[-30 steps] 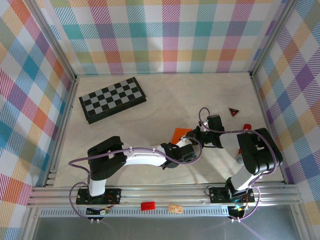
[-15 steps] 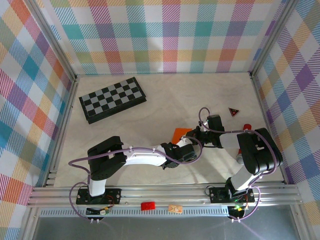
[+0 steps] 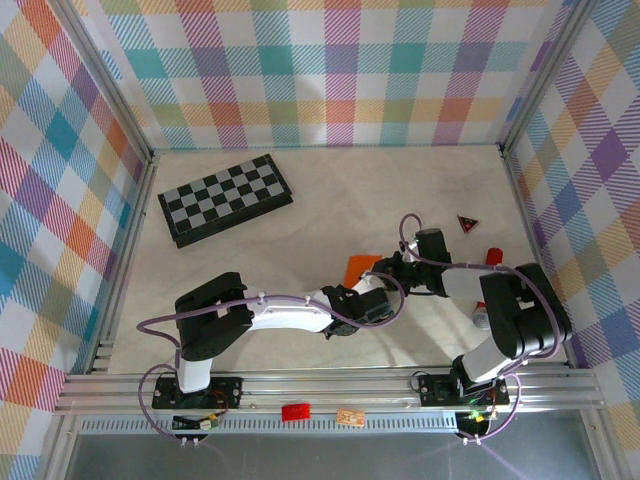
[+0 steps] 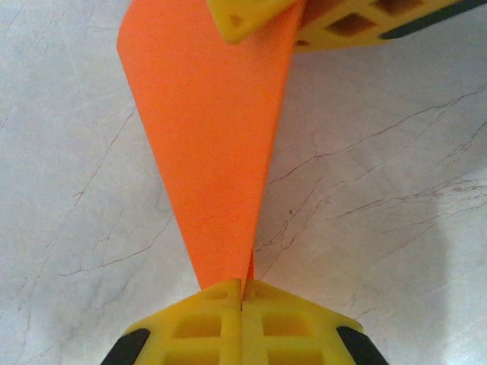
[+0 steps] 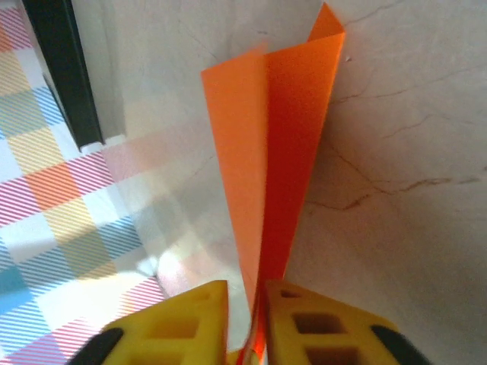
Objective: Fold a paper plane with a square sheet of paper (pick it up from the middle)
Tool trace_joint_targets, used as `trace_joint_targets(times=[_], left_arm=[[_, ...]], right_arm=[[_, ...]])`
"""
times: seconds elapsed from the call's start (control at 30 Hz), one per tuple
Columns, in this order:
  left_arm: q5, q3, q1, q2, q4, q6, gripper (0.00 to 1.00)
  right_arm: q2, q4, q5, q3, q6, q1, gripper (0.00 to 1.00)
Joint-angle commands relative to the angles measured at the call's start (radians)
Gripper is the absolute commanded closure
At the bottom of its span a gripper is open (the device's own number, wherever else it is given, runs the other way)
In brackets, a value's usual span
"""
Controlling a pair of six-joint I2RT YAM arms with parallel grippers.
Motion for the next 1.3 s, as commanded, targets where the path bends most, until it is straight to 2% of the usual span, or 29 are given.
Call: trace_joint_targets(times=[0.0,0.1,0.23,0.43,0.63,1.07,1.27], left_arm=[[0.000,-0.024,-0.006,-0.006,0.014,-0.046,1.00],[0.054,-0.056,0.009,-0.030,0.053,-0.089,1.00],[0.176,-0.127,0.052,-0.077,0.168,-0.150,1.00],[0.405,-0.233,0.141,-0.129,0.339,-0.226,1.00],[0.534,-0.291,0.200,-0.132,0.423,-0.277,1.00],[0.682,-0.357,0.255,-0.122,0.559,-0.310,1.00],[0.701,-0.385,0.255,-0.131,0.645,-0.195,1.00]], right_arm=[[-0.071,-0.181,0.095,0.043,-0.101,-0.009,0.69],[-0.139,-0.335,0.210,0.078,-0.166,-0.013,0.61],[-0.227,-0.449,0.319,0.094,-0.201,-0.017,0.56],[-0.317,-0.445,0.365,0.058,-0.174,-0.018,0.55],[-0.332,-0.426,0.357,0.034,-0.159,-0.017,0.55],[-0.314,-0.363,0.312,0.011,-0.149,-0.017,0.55],[-0.354,-0.272,0.323,-0.044,-0.147,-0.017,0.59]])
